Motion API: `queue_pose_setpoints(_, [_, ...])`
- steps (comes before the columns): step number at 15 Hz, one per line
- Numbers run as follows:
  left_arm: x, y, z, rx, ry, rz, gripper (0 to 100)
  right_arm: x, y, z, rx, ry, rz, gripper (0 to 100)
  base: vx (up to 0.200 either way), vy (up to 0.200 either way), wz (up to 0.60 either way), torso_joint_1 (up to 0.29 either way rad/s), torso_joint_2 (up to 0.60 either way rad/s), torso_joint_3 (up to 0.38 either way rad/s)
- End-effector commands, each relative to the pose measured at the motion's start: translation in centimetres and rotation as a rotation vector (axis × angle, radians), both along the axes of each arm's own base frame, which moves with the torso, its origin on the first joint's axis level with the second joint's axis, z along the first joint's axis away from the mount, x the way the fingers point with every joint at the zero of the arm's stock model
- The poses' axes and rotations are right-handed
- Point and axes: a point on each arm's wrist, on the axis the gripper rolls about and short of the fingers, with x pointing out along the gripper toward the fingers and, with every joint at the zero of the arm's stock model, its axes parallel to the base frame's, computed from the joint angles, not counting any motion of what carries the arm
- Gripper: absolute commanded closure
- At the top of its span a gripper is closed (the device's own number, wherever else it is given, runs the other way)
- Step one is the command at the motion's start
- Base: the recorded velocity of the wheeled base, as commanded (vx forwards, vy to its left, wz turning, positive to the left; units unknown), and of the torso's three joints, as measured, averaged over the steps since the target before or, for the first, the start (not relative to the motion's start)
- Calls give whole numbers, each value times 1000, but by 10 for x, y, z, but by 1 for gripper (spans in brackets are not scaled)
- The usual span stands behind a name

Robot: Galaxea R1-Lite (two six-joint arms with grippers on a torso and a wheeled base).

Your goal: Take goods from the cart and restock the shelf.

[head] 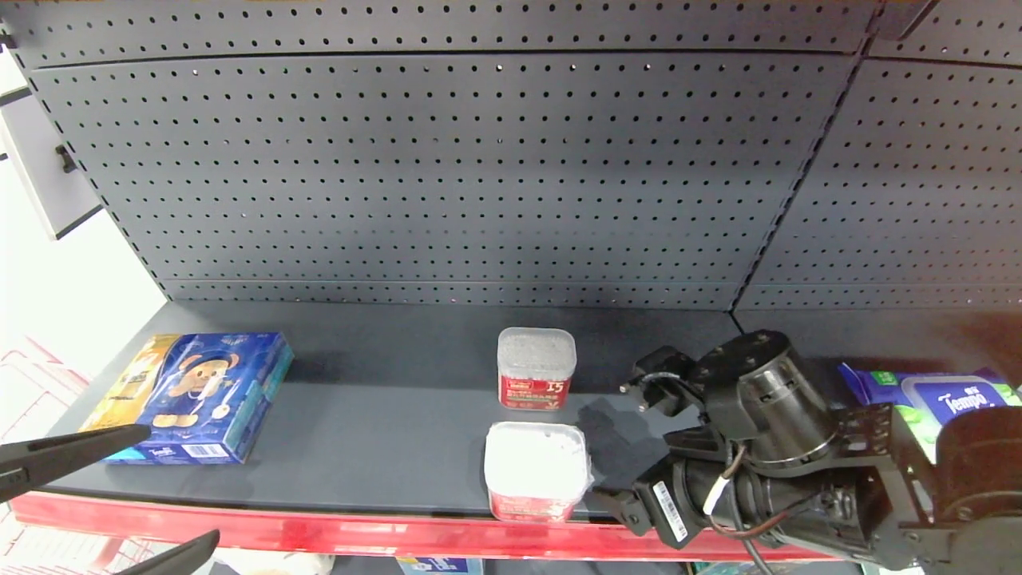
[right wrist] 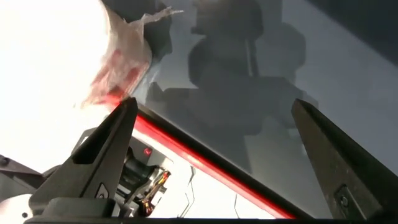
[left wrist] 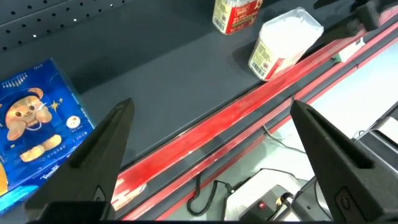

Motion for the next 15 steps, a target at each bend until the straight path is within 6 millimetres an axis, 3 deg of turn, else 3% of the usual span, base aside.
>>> queue_pose_setpoints(1, [-2,1,0,-15,5,6,0,-18,-23,23,60,-73,0,0,0,0,0,0,0,0])
queue_pose_setpoints(4, [-13,4,-1,-86,7,31,0,-39,-59,51,111,-192,-19,0,0,0,0,0,0,0])
queue_pose_setpoints(6, [-42,15,-22,-137,-29,45,0,-72,-109,62,74,-361,-99,0,0,0,0,0,0,0])
queue_pose_setpoints(10, [-73,26,-45,-118,11,64,0,-108,-158,80,-12,-498,-335,0,0,0,0,0,0,0])
queue_pose_setpoints(12, [-65,23,-47,-96,64,54,0,-122,-169,83,-41,-476,-377,0,0,0,0,0,0,0])
queue_pose_setpoints(15, [-29,9,-40,-63,138,28,0,-130,-174,85,-51,-500,-416,0,0,0,0,0,0,0])
